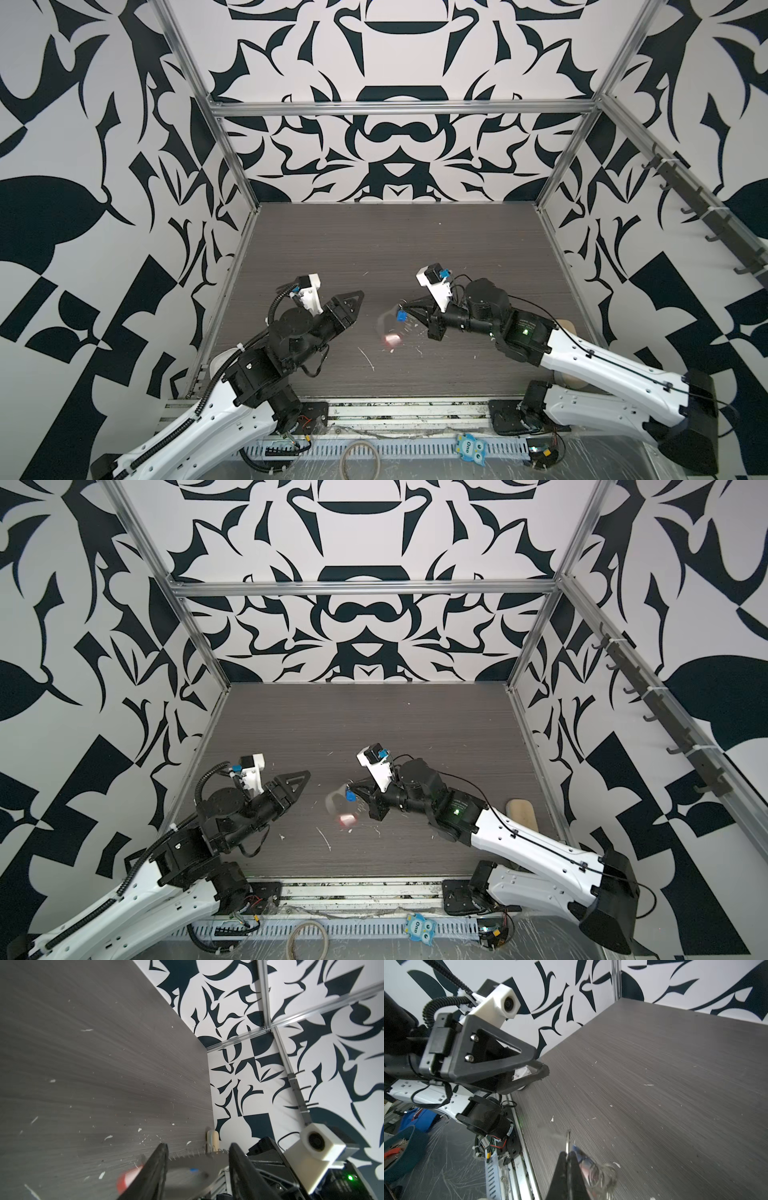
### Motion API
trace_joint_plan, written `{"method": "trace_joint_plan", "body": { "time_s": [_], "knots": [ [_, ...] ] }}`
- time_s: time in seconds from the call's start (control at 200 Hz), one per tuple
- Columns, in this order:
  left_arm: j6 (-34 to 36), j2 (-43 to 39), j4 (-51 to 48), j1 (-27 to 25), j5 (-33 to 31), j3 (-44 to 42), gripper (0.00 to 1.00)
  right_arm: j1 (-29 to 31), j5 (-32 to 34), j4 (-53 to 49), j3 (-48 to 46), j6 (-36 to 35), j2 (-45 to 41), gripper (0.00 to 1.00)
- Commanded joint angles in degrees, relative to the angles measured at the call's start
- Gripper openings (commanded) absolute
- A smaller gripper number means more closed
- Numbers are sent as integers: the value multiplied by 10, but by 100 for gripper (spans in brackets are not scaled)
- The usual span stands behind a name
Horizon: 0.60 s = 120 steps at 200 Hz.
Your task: Remove the keys from the keyring
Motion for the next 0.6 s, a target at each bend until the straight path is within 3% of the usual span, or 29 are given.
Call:
{"method": "trace_joint_plan", "body": {
  "time_s": [0.0, 0.25, 0.475, 0.595],
  "knots": [
    [20, -33, -42, 1, -21, -9, 58, -4, -1, -24, 53, -23, 5, 0],
    [154, -10, -25, 1, 1, 14, 77, -70, -164, -45, 85, -50, 44, 0],
    [257, 58, 9, 2, 70, 71, 81, -130, -284, -53, 98, -75, 53, 0],
    [318, 78, 50, 1, 103, 88, 79, -141, -314, -59, 105, -86, 55, 0]
  ]
}}
